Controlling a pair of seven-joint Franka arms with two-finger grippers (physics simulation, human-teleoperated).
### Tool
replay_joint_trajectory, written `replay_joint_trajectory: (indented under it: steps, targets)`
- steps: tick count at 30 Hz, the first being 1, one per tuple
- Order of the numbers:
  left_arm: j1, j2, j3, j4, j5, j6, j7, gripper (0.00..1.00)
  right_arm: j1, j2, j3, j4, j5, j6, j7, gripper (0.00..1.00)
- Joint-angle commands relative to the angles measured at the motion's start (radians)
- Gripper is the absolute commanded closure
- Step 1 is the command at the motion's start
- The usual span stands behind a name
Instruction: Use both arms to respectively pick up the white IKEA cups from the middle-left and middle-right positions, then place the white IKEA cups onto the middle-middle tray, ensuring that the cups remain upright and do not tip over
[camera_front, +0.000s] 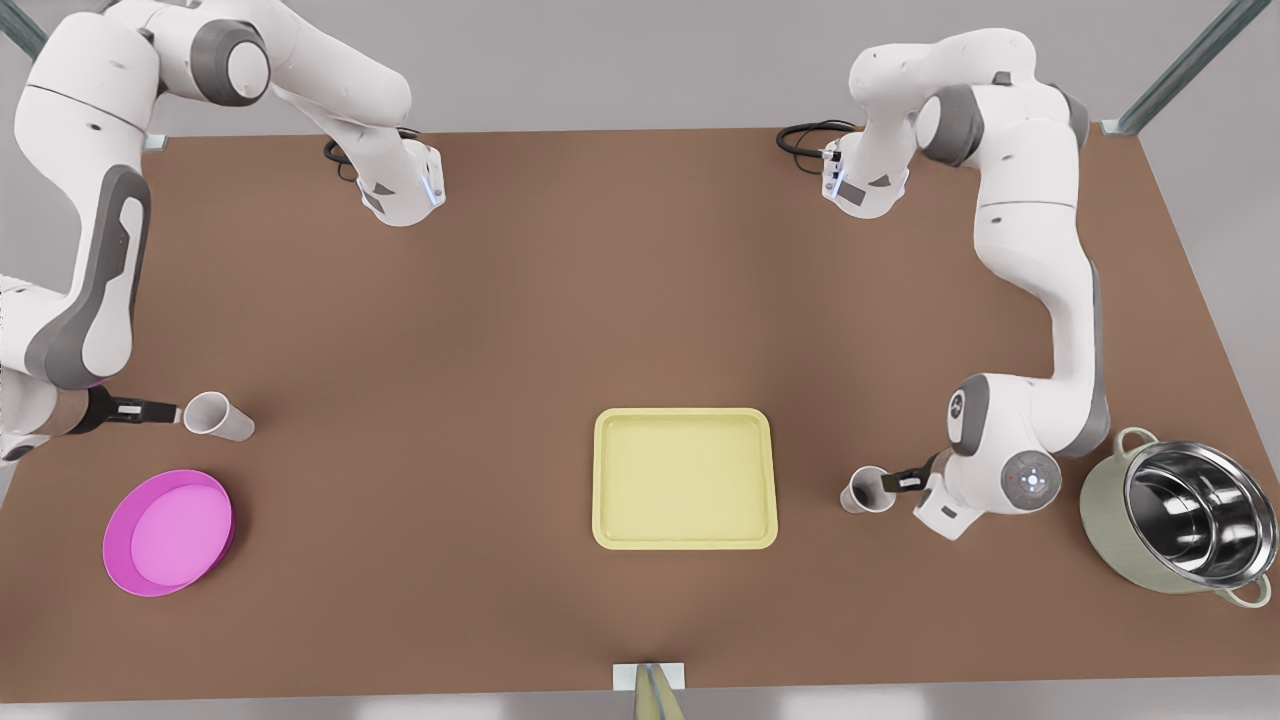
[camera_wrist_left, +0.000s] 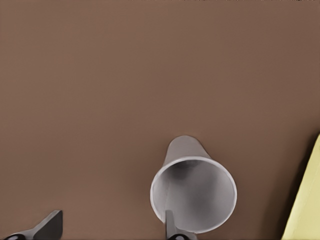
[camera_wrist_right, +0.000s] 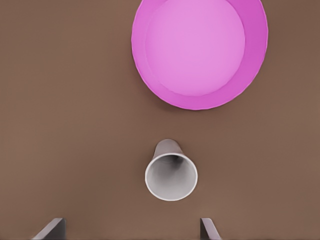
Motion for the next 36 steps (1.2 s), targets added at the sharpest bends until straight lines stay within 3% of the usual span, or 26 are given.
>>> replay_joint_trajectory:
  steps: [1,3,12,13,15,18,20,23,28,36]
  targets:
    - [-0.003,-0.013,0.0,-0.027,-0.011,0.185,-0.042,0.0,-0.014,0.0,-0.001,-0.053,-0.002,0.136,-0.152,0.0]
    - [-0.005,-0.009,0.0,-0.03,-0.017,0.184,-0.042,0.0,-0.052,-0.001,0.0,-0.13,-0.002,0.233,-0.181,0.0]
    - [-0.005,0.03,0.0,-0.092,-0.045,0.207,-0.04,0.0,-0.072,0.078,-0.001,-0.146,0.0,0.29,-0.181,0.0]
    - [-0.005,0.033,0.0,-0.092,-0.064,0.208,-0.04,0.03,-0.081,0.081,0.0,-0.156,0.0,0.305,-0.181,0.0]
    - [-0.015,0.033,-0.001,-0.092,-0.097,0.208,-0.049,0.43,-0.086,0.084,0.0,-0.171,0.003,0.32,-0.183,0.0]
    - [-0.017,0.042,-0.006,-0.093,-0.147,0.208,-0.04,0.49,-0.103,0.081,0.0,-0.202,-0.002,0.343,-0.206,0.0]
    - [-0.017,0.042,-0.009,-0.093,-0.144,0.208,-0.039,0.59,-0.109,0.063,0.0,-0.235,-0.005,0.371,-0.232,0.0]
    - [-0.022,0.022,-0.01,-0.101,-0.141,0.202,-0.043,0.64,-0.126,0.034,0.0,-0.317,-0.005,0.443,-0.244,0.0]
    - [-0.023,-0.016,-0.076,-0.106,-0.109,0.187,-0.128,0.78,-0.138,0.051,0.0,-0.332,0.002,0.446,-0.256,0.0]
    - [-0.177,0.01,-0.199,-0.027,-0.094,0.178,-0.651,0.78,-0.147,0.095,0.0,-0.329,0.005,0.466,-0.255,0.0]
